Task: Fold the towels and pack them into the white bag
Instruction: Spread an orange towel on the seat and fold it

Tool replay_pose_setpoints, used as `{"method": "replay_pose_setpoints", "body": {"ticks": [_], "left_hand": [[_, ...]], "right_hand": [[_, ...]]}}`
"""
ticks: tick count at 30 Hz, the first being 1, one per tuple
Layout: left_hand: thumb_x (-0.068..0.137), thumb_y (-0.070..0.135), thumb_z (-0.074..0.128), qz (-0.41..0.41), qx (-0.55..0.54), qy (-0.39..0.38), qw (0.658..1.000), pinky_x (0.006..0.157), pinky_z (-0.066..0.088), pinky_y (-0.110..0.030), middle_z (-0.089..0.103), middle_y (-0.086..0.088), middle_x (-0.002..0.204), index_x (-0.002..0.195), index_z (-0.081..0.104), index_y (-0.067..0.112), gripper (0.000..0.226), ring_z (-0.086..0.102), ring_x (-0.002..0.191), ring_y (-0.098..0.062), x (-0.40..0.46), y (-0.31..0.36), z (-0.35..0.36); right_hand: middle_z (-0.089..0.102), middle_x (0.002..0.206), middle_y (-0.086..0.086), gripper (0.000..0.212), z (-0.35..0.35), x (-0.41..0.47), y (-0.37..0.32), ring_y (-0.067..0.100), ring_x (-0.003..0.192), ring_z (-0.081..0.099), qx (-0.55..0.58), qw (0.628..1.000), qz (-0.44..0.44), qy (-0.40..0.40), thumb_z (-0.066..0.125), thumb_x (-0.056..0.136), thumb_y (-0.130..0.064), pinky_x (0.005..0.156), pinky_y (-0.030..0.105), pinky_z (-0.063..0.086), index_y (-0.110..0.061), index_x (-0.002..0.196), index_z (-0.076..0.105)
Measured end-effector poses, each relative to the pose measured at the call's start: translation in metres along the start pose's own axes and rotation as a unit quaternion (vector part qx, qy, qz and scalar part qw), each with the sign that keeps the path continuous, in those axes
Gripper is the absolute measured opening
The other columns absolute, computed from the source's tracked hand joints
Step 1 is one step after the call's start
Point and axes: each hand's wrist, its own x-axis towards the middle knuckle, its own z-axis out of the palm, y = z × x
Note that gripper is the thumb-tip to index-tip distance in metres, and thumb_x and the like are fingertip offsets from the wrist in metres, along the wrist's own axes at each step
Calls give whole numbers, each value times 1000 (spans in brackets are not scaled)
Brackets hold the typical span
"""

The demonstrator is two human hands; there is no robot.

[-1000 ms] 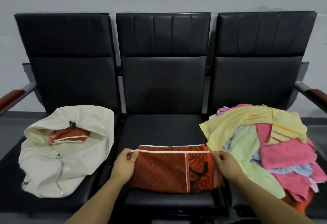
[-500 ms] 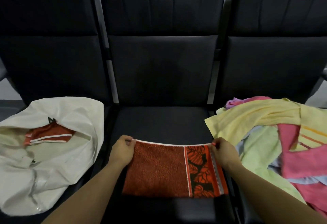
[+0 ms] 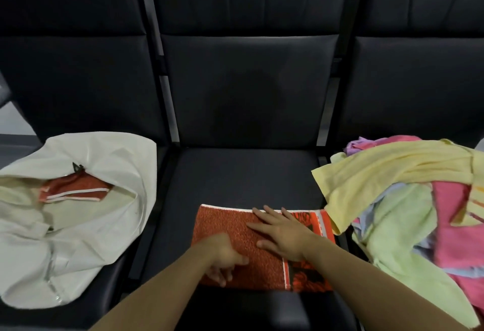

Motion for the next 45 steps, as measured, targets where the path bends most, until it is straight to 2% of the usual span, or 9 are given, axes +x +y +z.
{"method": "replay_pose_setpoints", "body": {"ticks": [6,11,13,19,24,26,36,42,45], "left_hand": [[79,58,77,7,145,79,986,99,51,-34,61,-6,136,142,51,14,81,61,122,-26,-2,7,14],[93,41,58,57,172,141,973,124,22,-46,-9,-9,169,163,1,17,93,9,155,-34,6,21,4],[97,32,51,84,138,161,974,125,19,-47,-15,-6,169,163,1,23,84,2,156,-35,9,21,1],[100,38,56,48,-116,269,955,96,50,-36,65,-15,125,122,60,3,42,64,113,-31,28,1,4],[97,43,62,56,-277,262,923,87,55,-37,74,-14,93,72,68,7,45,71,91,-32,39,-11,8],[97,49,61,59,-304,262,914,90,56,-40,75,-10,89,78,73,5,50,72,86,-27,42,-8,5],[93,44,70,59,-326,234,914,97,55,-40,74,-11,106,93,71,10,34,70,96,-28,46,10,-7],[94,40,70,127,-411,243,870,94,57,-43,77,-3,94,86,75,17,26,73,89,-22,31,14,-16],[87,54,72,190,-404,307,840,108,48,-41,61,9,133,91,77,21,34,61,118,-14,8,20,-25]], "right_hand": [[-16,167,-6,83,4,-6,-13,27,155,-5,-68,992,100,-37,6,83,-81,123,53,9,-45,157,-5],[18,153,8,71,5,-14,-27,31,137,29,19,963,268,12,37,99,-62,103,50,44,-33,159,13],[20,150,12,68,4,-17,-26,34,135,35,120,938,325,30,43,99,-59,105,50,44,-32,157,20],[59,126,16,62,7,-19,-6,36,115,61,351,805,453,152,66,88,-51,89,42,50,-6,126,45],[69,88,11,43,11,-16,0,29,81,68,456,747,459,153,73,86,-48,70,35,52,-9,79,56],[65,81,8,43,7,-15,-1,24,74,65,483,728,462,150,75,86,-46,70,36,53,-10,79,53],[72,88,4,33,8,-5,-6,21,82,71,442,775,432,129,77,83,-42,76,35,57,-13,87,63],[68,93,6,52,-3,-16,-5,21,79,70,544,683,390,294,88,75,-32,82,44,58,-14,108,53],[64,81,-4,46,-28,-33,-10,15,74,67,492,703,322,401,83,79,-40,78,43,56,-30,113,53]]}}
